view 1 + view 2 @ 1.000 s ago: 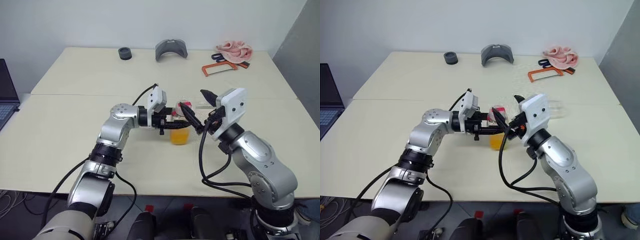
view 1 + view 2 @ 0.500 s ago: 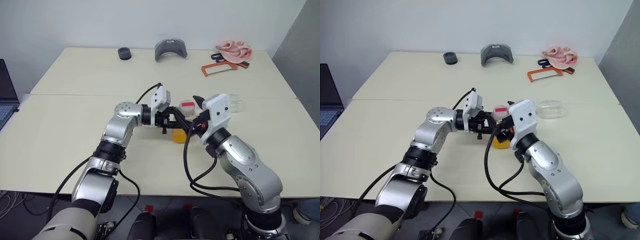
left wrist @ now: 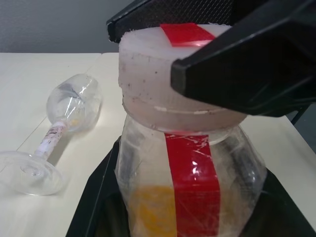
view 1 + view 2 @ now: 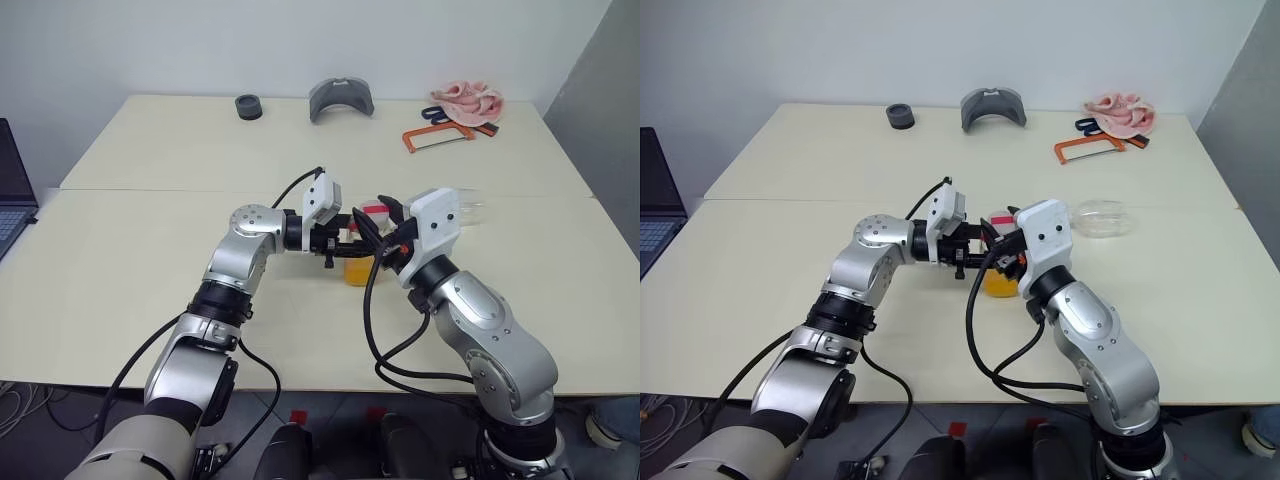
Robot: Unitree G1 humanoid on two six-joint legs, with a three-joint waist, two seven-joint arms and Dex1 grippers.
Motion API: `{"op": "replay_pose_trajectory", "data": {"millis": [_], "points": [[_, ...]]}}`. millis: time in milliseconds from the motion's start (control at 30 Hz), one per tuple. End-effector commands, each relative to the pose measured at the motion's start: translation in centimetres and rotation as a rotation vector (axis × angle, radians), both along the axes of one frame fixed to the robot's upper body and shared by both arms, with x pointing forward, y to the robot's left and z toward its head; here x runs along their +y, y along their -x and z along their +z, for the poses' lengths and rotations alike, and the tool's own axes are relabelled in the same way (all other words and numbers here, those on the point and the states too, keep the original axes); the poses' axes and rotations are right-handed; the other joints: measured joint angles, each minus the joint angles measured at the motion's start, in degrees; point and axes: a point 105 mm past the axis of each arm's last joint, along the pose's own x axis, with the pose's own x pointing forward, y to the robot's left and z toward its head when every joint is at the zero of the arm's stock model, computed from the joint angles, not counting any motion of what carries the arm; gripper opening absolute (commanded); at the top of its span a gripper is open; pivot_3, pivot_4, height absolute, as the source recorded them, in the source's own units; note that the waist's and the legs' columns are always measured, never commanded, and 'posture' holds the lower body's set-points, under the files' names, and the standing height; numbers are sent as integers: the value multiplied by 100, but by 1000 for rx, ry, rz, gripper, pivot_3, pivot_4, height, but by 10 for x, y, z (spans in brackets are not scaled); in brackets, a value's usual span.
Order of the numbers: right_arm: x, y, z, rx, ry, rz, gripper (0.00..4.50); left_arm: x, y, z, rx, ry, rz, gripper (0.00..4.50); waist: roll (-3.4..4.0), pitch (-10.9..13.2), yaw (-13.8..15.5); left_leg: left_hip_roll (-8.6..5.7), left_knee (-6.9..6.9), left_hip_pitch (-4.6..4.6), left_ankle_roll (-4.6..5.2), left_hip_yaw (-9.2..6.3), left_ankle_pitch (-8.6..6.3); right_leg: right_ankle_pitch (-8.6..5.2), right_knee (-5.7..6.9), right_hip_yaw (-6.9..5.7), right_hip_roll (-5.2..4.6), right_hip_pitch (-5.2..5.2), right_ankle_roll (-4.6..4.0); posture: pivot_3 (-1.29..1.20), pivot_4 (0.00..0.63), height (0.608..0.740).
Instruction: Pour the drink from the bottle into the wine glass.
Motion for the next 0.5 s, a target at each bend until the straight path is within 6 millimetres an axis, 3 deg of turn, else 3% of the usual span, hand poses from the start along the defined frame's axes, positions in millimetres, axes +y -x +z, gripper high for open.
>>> {"op": "replay_pose_trajectory", "data": {"millis": [33, 100, 200, 300, 467, 500], "points": [[-4, 1, 4, -15, -21, 11, 1850, -3, 2, 16, -63, 13, -30, 1820, 0, 0, 0, 0, 0, 0, 0, 0, 0, 0, 0, 0, 0, 0, 0, 0, 150, 740], [4, 5, 1, -10, 9, 119, 1850, -3, 4, 17, -63, 10, -43, 1820, 0, 0, 0, 0, 0, 0, 0, 0, 0, 0, 0, 0, 0, 0, 0, 0, 150, 740], [15, 23, 3, -27, 103, 507, 1850, -1, 8, 19, -62, -10, -92, 1819, 0, 0, -1, -6, 2, 0, 3, 5, -1, 0, -1, 2, 0, 1, 0, 0, 150, 740], [1, 24, 5, 52, 251, 763, 1850, 2, 13, 22, -74, -39, -143, 1817, 0, 1, 1, -8, 4, 4, 21, 27, -11, 1, -3, 0, 2, 8, 1, 0, 150, 740], [-13, 11, 20, 112, 243, 810, 1850, 2, 12, 25, -85, -32, -149, 1814, -1, 1, 0, -2, -6, 5, 27, 30, -12, 1, -7, -10, 10, 8, -1, 0, 150, 740], [-16, 6, 23, 86, 233, 753, 2200, 3, 12, 25, -85, -26, -139, 1814, -1, 1, 1, 0, -6, 5, 27, 30, -11, 1, -6, -10, 9, 7, -1, 0, 150, 740]]}}
